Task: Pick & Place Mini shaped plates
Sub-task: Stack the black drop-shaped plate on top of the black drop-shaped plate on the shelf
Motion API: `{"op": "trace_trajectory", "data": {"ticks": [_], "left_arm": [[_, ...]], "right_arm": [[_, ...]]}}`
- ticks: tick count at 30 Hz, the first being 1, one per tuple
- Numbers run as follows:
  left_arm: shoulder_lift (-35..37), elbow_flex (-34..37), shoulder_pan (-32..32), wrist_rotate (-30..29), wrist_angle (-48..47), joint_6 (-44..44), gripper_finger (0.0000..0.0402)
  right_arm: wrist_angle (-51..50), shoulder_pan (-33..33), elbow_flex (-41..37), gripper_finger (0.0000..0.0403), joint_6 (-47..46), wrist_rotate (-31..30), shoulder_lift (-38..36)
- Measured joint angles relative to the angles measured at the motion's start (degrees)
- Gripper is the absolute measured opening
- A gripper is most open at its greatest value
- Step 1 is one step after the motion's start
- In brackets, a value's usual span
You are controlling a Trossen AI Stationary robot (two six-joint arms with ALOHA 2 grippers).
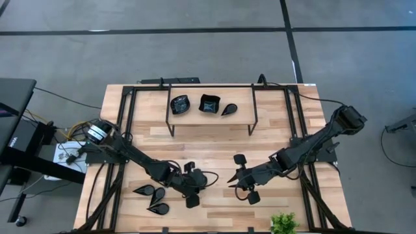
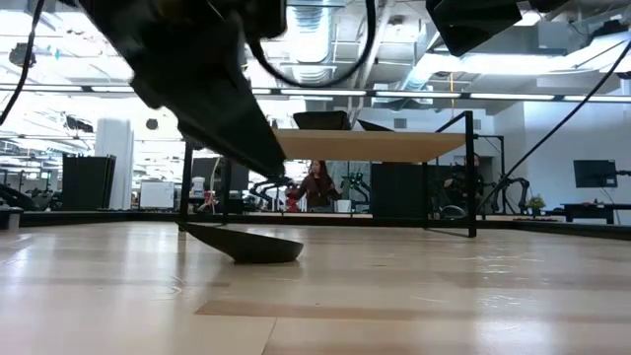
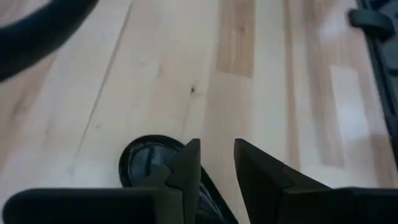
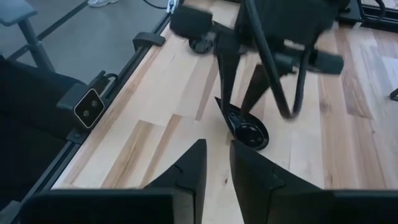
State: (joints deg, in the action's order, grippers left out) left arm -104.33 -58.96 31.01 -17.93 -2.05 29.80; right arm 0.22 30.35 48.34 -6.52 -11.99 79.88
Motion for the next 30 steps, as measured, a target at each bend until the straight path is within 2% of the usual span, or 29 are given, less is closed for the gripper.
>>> {"op": "trace_trajectory", "data": {"ticks": [8, 25, 30], "left_arm": [[-5.4, 0.0, -0.2, 0.1, 3.2, 2.4, 0.0099], [-5.6, 2.6, -0.5, -3.3, 3.4, 5.2, 0.0099], [-5.6, 2.6, -0.7, -4.8, 3.4, 3.7, 0.0084]], "right_arm": [[0.4, 0.0, 0.0, 0.0066, 0.0, 0.0, 0.0], [0.2, 0.0, 0.0, 0.0066, 0.0, 0.0, 0.0], [0.2, 0.0, 0.0, 0.0066, 0.0, 0.0, 0.0]]}}
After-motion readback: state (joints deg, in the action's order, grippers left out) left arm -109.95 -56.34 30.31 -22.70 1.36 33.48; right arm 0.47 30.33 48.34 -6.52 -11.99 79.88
